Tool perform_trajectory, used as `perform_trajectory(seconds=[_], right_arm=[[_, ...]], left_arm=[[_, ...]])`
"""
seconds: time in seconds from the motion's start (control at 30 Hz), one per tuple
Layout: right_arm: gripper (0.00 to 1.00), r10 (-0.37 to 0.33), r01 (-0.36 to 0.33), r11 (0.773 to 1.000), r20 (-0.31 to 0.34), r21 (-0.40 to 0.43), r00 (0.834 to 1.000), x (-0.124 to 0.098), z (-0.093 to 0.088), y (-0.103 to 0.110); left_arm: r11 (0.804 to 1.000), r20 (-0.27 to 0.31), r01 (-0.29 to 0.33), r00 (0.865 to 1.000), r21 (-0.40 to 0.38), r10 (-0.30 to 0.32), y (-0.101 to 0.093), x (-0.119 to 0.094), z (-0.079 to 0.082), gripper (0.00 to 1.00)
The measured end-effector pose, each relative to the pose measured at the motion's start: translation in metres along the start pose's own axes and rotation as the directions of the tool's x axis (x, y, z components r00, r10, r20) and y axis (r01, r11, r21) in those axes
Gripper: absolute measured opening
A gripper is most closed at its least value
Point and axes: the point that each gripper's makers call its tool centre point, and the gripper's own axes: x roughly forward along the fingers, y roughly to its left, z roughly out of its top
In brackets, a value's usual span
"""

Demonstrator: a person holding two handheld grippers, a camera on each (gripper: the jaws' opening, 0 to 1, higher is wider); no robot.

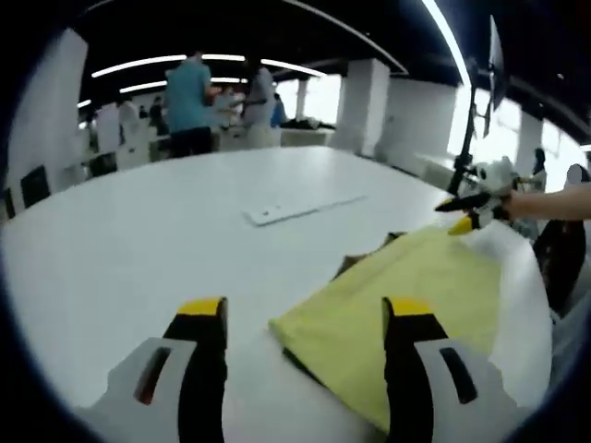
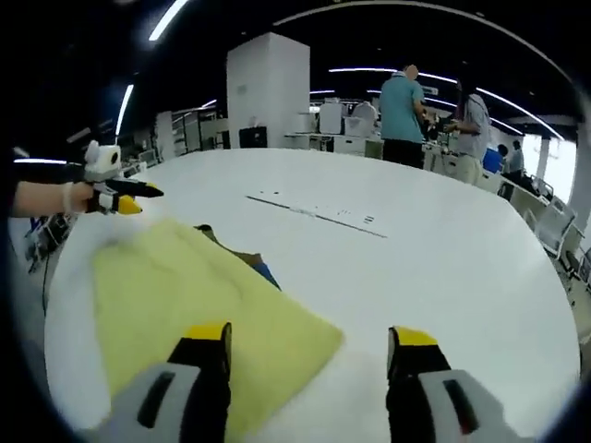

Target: Fold the garment on the visible template until the final outline fits inside the template.

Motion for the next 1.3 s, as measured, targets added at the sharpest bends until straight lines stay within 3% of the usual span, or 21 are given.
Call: perform_trajectory(seconds=[0.23,0.47,0.6,0.9,1.3], right_arm=[[0.78,0.052,-0.062,0.991,0.084,0.117,0.995,-0.018,0.012,0.017],[0.86,0.060,-0.072,0.989,0.101,0.129,0.993,-0.039,0.008,0.026],[0.94,0.073,-0.091,0.985,0.122,0.147,0.990,-0.053,0.007,0.031],[0.87,0.077,-0.097,0.980,0.119,0.174,0.990,-0.083,-0.006,0.038],[0.70,0.110,-0.127,0.973,0.097,0.194,0.989,-0.109,-0.042,0.062]], left_arm=[[0.999,0.009,0.037,0.999,-0.024,-0.036,-0.012,-0.018,-0.002,0.86],[0.997,0.022,0.057,0.998,-0.055,-0.056,-0.016,-0.033,-0.005,0.99],[0.995,0.021,0.075,0.997,-0.063,-0.074,-0.024,-0.040,-0.007,0.99],[0.993,0.019,0.089,0.996,-0.080,-0.088,-0.036,-0.054,-0.017,0.92],[0.991,-0.011,0.116,0.993,-0.070,-0.117,-0.050,-0.077,-0.033,0.85]])
